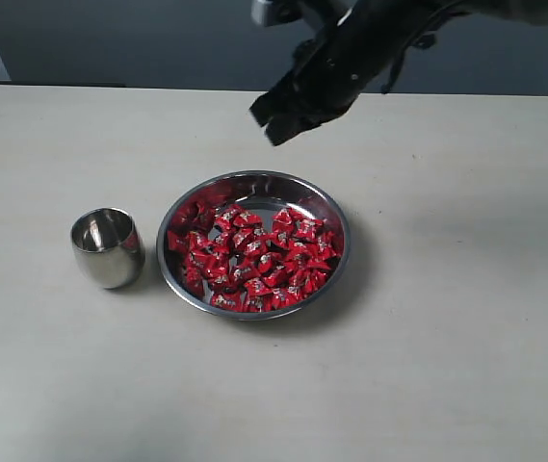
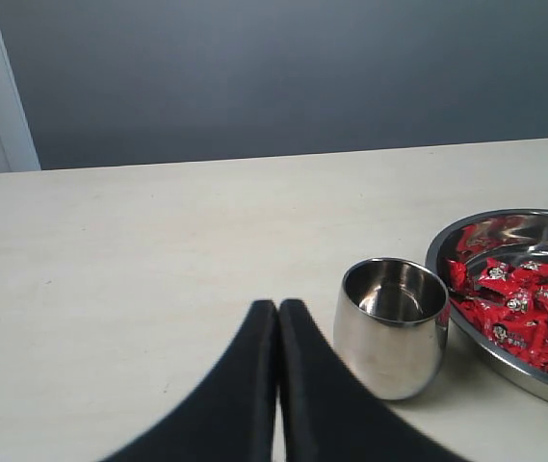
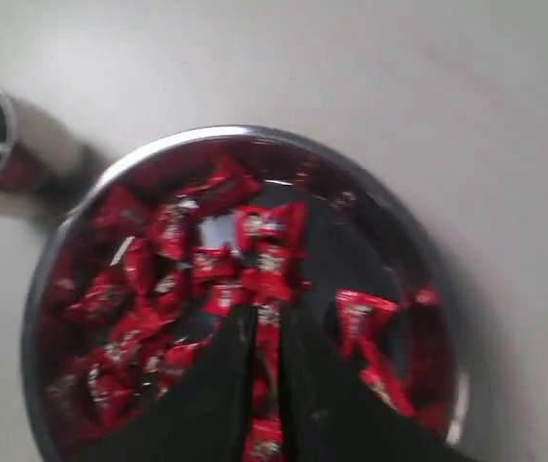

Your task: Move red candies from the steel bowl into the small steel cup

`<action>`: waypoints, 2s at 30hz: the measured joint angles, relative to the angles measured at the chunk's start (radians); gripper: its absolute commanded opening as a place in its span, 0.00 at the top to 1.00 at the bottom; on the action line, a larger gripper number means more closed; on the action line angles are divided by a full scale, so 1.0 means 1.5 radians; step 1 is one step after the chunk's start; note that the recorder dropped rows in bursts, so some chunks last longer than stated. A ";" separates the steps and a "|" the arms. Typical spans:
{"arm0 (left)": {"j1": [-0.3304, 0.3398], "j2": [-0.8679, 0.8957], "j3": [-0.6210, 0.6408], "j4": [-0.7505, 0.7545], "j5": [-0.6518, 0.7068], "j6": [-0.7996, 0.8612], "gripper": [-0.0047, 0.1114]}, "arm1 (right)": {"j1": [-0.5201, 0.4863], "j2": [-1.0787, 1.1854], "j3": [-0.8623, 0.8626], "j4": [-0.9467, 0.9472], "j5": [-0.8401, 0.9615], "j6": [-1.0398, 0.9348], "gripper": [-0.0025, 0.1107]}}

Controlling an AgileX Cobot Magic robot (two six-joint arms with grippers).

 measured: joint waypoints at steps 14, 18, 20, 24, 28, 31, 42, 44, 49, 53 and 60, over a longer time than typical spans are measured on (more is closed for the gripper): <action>0.000 0.000 0.000 0.000 0.000 0.000 0.96 | 0.107 0.116 -0.019 -0.131 -0.048 0.064 0.49; 0.000 0.000 0.000 0.000 0.000 0.000 0.96 | 0.107 0.140 -0.019 -0.141 -0.085 0.084 0.49; 0.000 0.000 0.000 0.000 0.000 0.000 0.96 | 0.107 0.147 -0.019 -0.141 -0.110 0.096 0.49; 0.000 0.000 0.000 0.000 0.000 0.000 0.96 | 0.107 0.156 -0.019 -0.141 -0.146 0.112 0.49; 0.000 0.000 0.000 0.000 0.000 0.000 0.96 | 0.107 0.175 -0.020 -0.141 -0.156 0.119 0.49; 0.000 0.000 0.000 0.000 0.000 0.000 0.96 | 0.107 0.187 -0.020 -0.141 -0.161 0.123 0.49; 0.000 0.000 0.000 0.000 0.000 0.000 0.96 | 0.107 0.194 -0.020 -0.141 -0.157 0.130 0.83; 0.000 0.000 0.000 0.000 0.000 0.000 0.96 | 0.107 0.194 -0.020 -0.141 -0.153 0.130 0.93; 0.000 0.000 0.000 0.000 0.000 0.000 0.96 | 0.107 0.192 -0.020 -0.138 -0.139 0.130 0.98; 0.000 0.000 0.000 0.000 0.000 0.000 0.96 | 0.107 0.174 -0.020 -0.129 -0.126 0.132 0.98; 0.000 0.000 0.000 0.000 0.000 0.000 0.96 | 0.110 0.106 -0.020 -0.049 -0.125 0.128 0.98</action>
